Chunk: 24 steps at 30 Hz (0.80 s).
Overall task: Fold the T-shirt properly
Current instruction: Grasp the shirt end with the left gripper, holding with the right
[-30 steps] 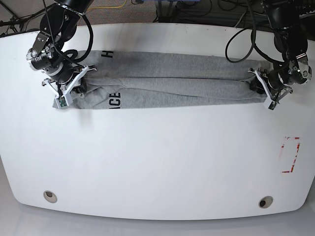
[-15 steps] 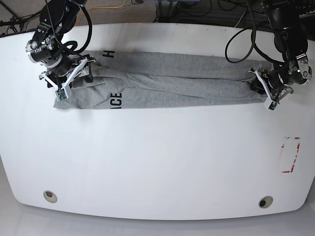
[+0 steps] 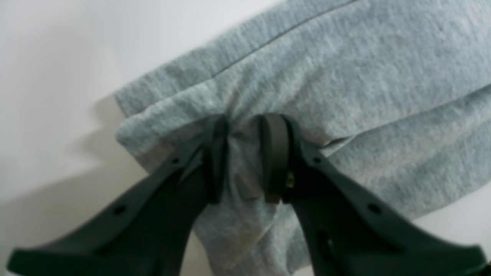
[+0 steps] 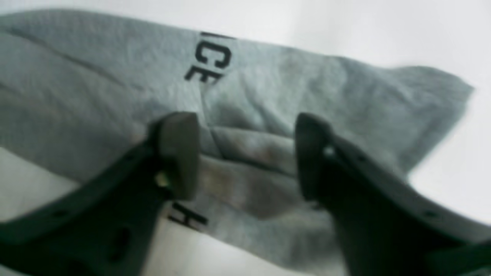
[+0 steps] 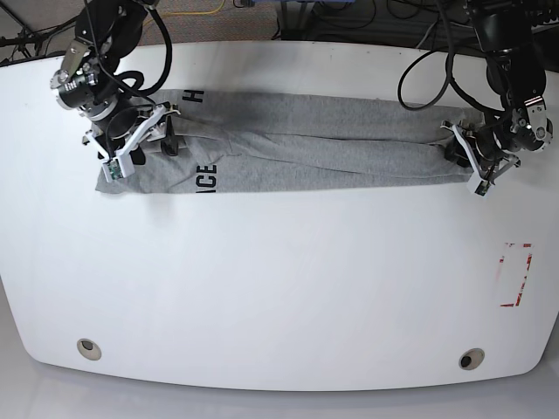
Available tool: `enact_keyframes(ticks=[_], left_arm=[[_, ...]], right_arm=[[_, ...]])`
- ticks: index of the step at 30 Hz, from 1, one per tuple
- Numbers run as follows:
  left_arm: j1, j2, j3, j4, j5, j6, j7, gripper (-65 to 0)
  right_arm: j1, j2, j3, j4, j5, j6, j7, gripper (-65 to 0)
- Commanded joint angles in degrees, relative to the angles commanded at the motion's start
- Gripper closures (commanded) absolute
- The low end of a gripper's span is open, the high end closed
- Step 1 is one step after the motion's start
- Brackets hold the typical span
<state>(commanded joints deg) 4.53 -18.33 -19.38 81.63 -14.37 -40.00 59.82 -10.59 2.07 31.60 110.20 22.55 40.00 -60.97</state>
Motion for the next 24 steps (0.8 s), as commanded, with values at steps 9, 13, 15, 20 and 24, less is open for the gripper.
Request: enact_keyframes(ticks=[9, 13, 15, 20, 24], left_arm=[[-0.26, 0.0, -0.18, 0.0, -0.18, 0.0, 0.0, -15.8], [-1.05, -0.26, -0.44, 2.2, -4.04, 0.0, 0.0, -30.6], [-0.88, -0.44, -0.53, 3.96, -6.51, 0.0, 0.09, -38.6], [-1.14, -1.05, -0.53, 8.18, -12.04, 0.0, 0.26, -45.7], [-0.79, -3.08, -0.7, 10.9, -18.02, 0.0, 0.26, -45.3]], right_arm=[[1.14, 0.44, 0.0, -11.96, -6.42, 0.0, 7.38, -17.1], [0.7, 1.85, 0.09, -13.98, -6.33, 0.0, 8.88, -18.4], [0.35, 1.93, 0.09, -14.07, -6.33, 0.0, 8.88, -18.4], [0.26, 2.02, 0.09, -13.98, -6.33, 0.0, 8.88, -18.4], [0.18, 1.93, 0.09, -13.89, -6.24, 0.0, 8.88, -18.2]])
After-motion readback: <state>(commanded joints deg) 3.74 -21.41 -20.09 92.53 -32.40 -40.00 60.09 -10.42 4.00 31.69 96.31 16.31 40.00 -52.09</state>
